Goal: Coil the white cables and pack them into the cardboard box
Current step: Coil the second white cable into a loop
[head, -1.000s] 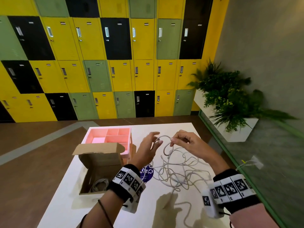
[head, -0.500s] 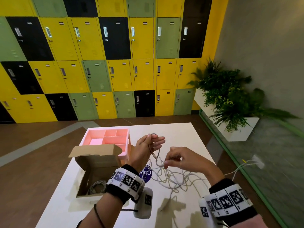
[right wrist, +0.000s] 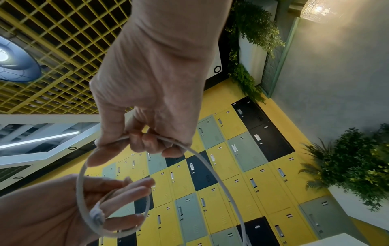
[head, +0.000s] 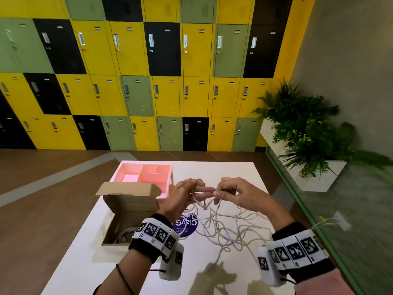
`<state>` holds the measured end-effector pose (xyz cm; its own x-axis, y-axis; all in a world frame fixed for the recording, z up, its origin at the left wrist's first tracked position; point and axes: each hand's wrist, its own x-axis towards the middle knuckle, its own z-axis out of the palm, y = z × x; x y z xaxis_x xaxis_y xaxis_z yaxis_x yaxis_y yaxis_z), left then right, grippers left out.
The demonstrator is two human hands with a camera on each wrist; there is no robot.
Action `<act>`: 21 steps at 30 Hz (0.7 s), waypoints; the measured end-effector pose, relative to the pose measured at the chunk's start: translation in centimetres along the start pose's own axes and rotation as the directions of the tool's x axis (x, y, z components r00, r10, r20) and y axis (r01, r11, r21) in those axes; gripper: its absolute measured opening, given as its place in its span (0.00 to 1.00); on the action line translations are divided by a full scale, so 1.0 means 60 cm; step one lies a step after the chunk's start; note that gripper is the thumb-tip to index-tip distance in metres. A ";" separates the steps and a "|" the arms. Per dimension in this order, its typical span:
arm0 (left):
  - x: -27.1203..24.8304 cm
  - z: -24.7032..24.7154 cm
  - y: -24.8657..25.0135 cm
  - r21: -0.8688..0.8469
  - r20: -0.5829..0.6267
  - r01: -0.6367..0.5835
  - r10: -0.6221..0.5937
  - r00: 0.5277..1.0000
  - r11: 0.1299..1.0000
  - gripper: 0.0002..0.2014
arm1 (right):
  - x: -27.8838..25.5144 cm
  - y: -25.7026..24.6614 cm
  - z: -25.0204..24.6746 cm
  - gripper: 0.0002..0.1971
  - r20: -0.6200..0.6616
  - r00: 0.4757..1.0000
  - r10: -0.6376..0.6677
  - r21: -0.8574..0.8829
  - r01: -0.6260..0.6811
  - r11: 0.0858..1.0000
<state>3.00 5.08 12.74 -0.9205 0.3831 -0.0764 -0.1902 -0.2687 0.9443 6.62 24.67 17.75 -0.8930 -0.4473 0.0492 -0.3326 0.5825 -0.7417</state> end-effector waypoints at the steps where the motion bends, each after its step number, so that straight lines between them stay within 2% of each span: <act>1: 0.002 -0.001 0.000 -0.010 -0.013 -0.009 0.009 1.000 1.000 0.15 | 0.001 -0.001 0.002 0.09 0.011 1.000 -0.003 0.007 0.003 1.000; 5: 0.006 0.001 0.002 -0.023 -0.060 -0.023 0.022 0.998 0.999 0.16 | 0.001 -0.002 0.009 0.09 0.002 1.000 -0.004 0.012 0.004 1.000; 10: 0.008 -0.005 0.002 0.012 -0.048 0.017 -0.017 0.999 1.000 0.18 | -0.001 -0.002 0.001 0.10 -0.023 1.000 -0.010 0.026 0.011 1.000; 12: 0.005 -0.006 0.002 0.054 -0.019 0.027 -0.026 0.999 0.998 0.17 | 0.000 -0.004 0.000 0.10 -0.034 0.999 -0.016 0.030 0.017 0.999; 15: -0.004 0.007 -0.002 0.206 0.073 0.012 -0.027 0.997 0.978 0.16 | 0.007 -0.013 0.013 0.09 -0.034 0.999 -0.033 0.046 0.035 0.998; 19: -0.020 0.025 -0.008 0.222 0.221 0.004 -0.055 0.974 0.975 0.18 | 0.026 -0.016 0.034 0.10 -0.217 0.976 -0.026 0.041 0.036 0.999; 21: -0.028 0.023 -0.003 0.236 0.240 0.006 -0.064 0.969 0.972 0.18 | 0.032 -0.013 0.037 0.09 -0.298 0.955 0.006 0.074 0.017 0.997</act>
<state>5.03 5.74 13.17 -0.7975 0.6005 -0.0576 -0.1095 -0.0501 0.9927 5.86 21.85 16.91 -0.9446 -0.2217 0.2419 -0.3246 0.5225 -0.7885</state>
